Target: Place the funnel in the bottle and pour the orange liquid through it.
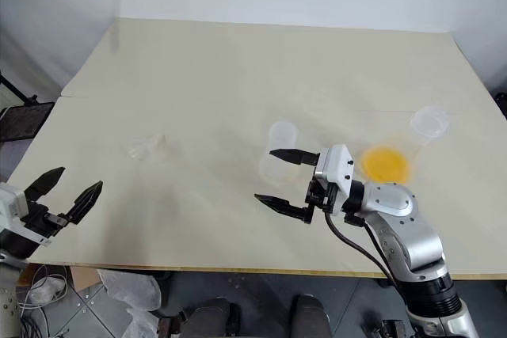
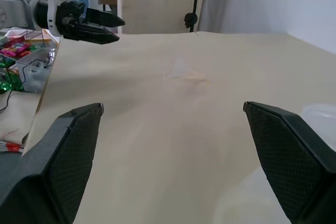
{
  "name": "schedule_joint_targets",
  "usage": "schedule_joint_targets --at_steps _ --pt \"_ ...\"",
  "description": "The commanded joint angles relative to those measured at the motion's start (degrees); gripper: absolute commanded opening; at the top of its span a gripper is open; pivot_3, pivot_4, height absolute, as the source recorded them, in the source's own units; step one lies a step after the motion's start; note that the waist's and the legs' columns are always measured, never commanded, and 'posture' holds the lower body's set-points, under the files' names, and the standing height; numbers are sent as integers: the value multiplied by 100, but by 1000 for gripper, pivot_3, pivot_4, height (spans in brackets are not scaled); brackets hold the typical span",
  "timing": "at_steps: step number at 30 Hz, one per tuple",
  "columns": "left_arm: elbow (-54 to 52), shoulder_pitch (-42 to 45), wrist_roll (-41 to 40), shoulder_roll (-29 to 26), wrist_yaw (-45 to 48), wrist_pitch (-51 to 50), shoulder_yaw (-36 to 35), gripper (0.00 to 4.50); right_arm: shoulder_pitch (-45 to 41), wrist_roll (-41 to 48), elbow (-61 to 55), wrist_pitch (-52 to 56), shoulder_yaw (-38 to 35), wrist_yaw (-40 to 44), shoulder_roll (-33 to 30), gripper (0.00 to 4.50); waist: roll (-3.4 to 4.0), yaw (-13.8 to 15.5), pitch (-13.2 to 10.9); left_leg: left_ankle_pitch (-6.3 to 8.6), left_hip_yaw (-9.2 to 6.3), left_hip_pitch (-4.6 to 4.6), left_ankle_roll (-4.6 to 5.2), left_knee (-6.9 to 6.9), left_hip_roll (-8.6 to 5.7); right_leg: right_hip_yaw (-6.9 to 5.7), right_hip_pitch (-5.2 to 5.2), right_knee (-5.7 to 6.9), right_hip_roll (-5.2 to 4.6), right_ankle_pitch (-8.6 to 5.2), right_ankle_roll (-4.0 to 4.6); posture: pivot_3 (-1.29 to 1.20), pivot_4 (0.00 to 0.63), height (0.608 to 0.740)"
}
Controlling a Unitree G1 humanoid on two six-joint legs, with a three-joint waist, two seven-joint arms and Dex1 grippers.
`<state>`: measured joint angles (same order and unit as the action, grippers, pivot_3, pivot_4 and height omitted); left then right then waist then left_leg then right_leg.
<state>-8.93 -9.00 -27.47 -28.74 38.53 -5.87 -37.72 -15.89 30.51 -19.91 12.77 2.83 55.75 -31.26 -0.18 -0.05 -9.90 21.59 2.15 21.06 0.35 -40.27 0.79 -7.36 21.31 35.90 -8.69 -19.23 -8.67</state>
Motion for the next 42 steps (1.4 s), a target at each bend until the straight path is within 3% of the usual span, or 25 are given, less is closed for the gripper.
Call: schedule_joint_targets --at_steps 1,5,10,14,25,28,40,42 --pt "-399 -32 -171 128 -226 -157 191 4453 -53 11 -47 -145 -42 93 24 4500 0 -5 0 0 1 -1 0 1 0 0 0 0 0 0 0 0 150 740" --pt "-611 291 6 259 -675 -530 768 4453 21 -40 -74 -180 -67 70 25 4500 0 1 0 0 4 -2 0 1 0 1 1 1 1 0 0 0 150 740" --pt "-22 1217 461 377 -1531 -894 1253 4453 146 -89 -171 -189 -131 -44 23 4500 -1 0 1 0 5 -2 0 1 -3 0 1 2 1 0 0 0 150 740" --pt "386 1750 696 441 -1673 -1000 1740 4453 265 -127 -282 -189 -167 -133 15 4500 -1 -26 1 0 16 -5 0 7 -2 -2 5 3 3 0 0 0 150 740" --pt "1652 2799 941 332 -1833 -1035 1936 4453 509 -151 -501 -185 -219 -402 41 4500 -2 -7 1 -1 13 -2 -1 7 -2 -7 7 2 4 0 0 0 150 740" --pt "1779 2901 978 279 -1794 -1008 1961 3876 516 -154 -508 -200 -208 -440 50 4500 -2 -9 1 0 14 -3 -1 7 -3 -7 7 2 3 0 0 0 150 740" --pt "2043 3082 842 104 -1512 -836 1800 62 593 -183 -516 -300 -248 -517 40 4500 -2 -8 1 -1 13 -3 -1 7 -2 -8 7 3 3 0 0 0 150 740" --pt "2057 3123 783 99 -1414 -738 1755 26 637 -185 -536 -322 -280 -523 22 4500 -2 -4 1 -1 14 -3 -1 6 -2 -7 7 3 3 0 0 0 150 740"
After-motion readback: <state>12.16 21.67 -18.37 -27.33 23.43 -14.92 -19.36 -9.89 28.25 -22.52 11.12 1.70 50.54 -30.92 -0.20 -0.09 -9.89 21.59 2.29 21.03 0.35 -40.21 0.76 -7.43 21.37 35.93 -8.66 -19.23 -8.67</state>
